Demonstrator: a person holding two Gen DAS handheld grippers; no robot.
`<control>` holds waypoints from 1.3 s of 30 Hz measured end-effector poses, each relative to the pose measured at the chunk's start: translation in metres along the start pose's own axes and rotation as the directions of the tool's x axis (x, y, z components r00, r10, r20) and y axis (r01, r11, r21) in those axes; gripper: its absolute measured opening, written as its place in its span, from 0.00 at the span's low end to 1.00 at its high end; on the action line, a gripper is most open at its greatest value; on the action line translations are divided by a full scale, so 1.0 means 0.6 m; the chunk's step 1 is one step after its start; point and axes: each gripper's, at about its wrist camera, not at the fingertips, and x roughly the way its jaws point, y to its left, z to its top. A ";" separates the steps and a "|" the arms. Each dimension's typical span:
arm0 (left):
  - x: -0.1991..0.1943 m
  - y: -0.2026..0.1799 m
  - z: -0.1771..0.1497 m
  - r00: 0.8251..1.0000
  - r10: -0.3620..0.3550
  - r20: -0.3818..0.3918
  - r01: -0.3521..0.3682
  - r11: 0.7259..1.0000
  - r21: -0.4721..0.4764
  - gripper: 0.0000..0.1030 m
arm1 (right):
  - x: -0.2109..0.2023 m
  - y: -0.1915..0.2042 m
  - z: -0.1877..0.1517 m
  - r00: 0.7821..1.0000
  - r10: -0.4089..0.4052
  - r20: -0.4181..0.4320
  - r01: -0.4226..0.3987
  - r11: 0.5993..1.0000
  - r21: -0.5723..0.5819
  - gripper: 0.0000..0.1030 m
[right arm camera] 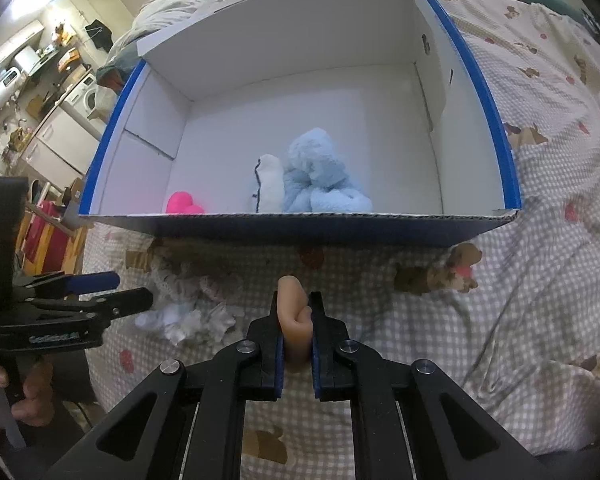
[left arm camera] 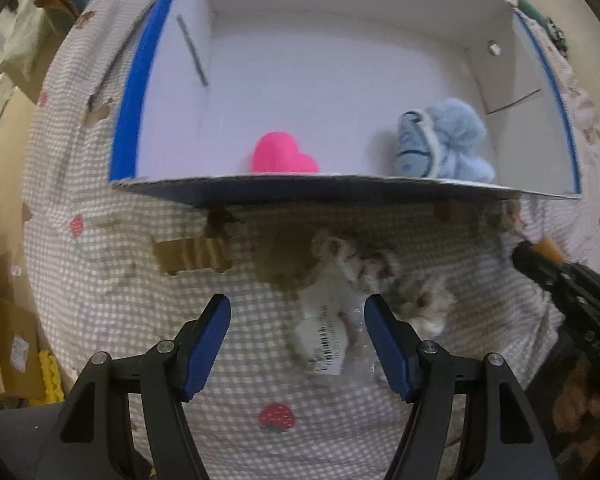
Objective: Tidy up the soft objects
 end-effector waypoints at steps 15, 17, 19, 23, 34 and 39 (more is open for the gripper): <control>0.043 0.053 -0.009 0.991 -0.035 -0.126 0.020 0.993 -0.116 0.23 | 0.009 0.001 0.000 1.000 0.003 -0.007 -0.003 1.000 0.007 0.11; 0.054 0.044 -0.013 0.990 -0.006 -0.140 -0.006 0.996 -0.085 0.13 | 0.009 0.001 0.000 1.000 0.003 -0.006 -0.003 1.000 0.006 0.11; 0.058 0.040 -0.011 0.991 0.020 -0.133 -0.030 0.997 -0.071 0.12 | 0.009 0.001 -0.001 1.000 0.004 -0.007 -0.004 1.000 0.005 0.11; 0.049 0.037 0.003 0.993 0.077 -0.090 -0.081 0.996 -0.044 0.12 | 0.015 0.005 -0.002 1.000 -0.006 -0.019 0.006 1.000 -0.011 0.11; 0.026 0.051 0.003 0.992 0.117 -0.041 -0.119 0.992 -0.048 0.12 | 0.017 0.009 0.000 1.000 -0.009 -0.013 0.008 1.000 -0.024 0.11; 0.021 0.053 -0.005 0.991 0.132 -0.022 -0.133 0.990 -0.044 0.12 | 0.016 0.009 -0.001 1.000 -0.013 -0.011 0.012 1.000 -0.024 0.11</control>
